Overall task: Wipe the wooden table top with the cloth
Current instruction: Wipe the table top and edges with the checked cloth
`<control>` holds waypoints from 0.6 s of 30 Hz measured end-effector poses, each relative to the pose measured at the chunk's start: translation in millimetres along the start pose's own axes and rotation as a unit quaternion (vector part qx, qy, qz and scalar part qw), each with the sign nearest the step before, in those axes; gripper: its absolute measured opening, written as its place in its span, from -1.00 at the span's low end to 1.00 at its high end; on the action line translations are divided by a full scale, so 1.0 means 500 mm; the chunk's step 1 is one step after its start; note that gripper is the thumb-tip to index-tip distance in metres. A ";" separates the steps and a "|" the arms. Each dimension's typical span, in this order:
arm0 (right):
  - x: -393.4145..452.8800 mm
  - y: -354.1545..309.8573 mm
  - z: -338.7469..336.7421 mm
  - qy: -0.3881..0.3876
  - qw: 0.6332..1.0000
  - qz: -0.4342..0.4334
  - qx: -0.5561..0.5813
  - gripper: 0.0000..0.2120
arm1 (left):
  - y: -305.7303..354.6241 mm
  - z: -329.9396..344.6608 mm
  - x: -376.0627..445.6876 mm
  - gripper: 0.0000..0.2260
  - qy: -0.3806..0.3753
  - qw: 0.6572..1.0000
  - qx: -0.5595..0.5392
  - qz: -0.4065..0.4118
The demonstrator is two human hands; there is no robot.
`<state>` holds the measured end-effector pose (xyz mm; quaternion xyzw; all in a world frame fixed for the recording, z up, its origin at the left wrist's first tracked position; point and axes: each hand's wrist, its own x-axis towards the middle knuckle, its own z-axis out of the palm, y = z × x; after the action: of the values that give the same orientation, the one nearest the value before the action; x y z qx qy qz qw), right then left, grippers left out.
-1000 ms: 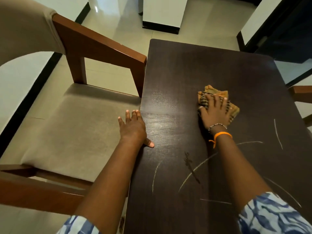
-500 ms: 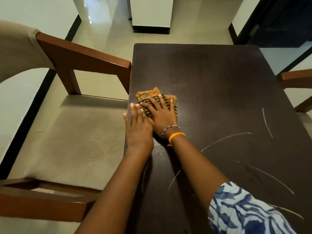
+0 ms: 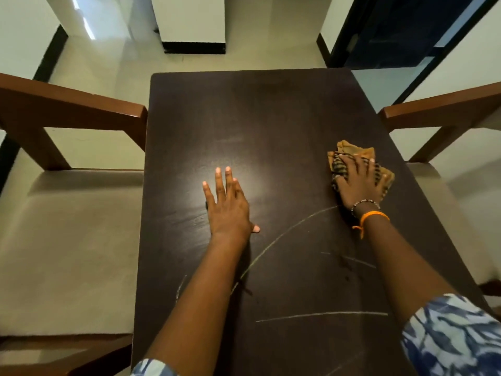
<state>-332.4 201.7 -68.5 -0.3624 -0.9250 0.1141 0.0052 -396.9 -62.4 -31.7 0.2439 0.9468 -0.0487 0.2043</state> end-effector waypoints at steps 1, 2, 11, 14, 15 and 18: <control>-0.003 -0.019 0.004 0.008 1.000 0.000 -0.002 -0.49 | 0.001 -0.001 0.000 0.04 0.000 1.000 -0.001 -0.002; -0.009 -0.045 0.011 0.017 1.000 -0.014 -0.009 -0.49 | 0.002 -0.003 -0.001 0.04 -0.001 1.000 0.000 -0.003; -0.098 -0.276 0.068 -0.048 0.952 -0.302 0.008 -0.53 | 0.057 -0.032 -0.012 -0.05 0.005 0.999 -0.002 -0.041; -0.065 -0.189 0.050 -0.017 0.954 -0.297 0.022 -0.50 | 0.104 -0.039 -0.006 -0.12 0.003 0.999 -0.037 -0.019; -0.050 -0.148 0.041 -0.005 0.962 -0.272 0.021 -0.48 | 0.127 -0.042 -0.001 -0.10 -0.001 0.999 -0.047 -0.010; 0.006 0.000 0.008 0.007 0.984 -0.177 0.002 -0.45 | 0.199 -0.050 0.016 0.04 -0.019 0.998 -0.056 0.025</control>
<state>-335.0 203.1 -72.8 -0.1941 -0.9741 0.1110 0.0325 -364.2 33.1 -11.6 0.2546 0.9376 0.0047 0.2368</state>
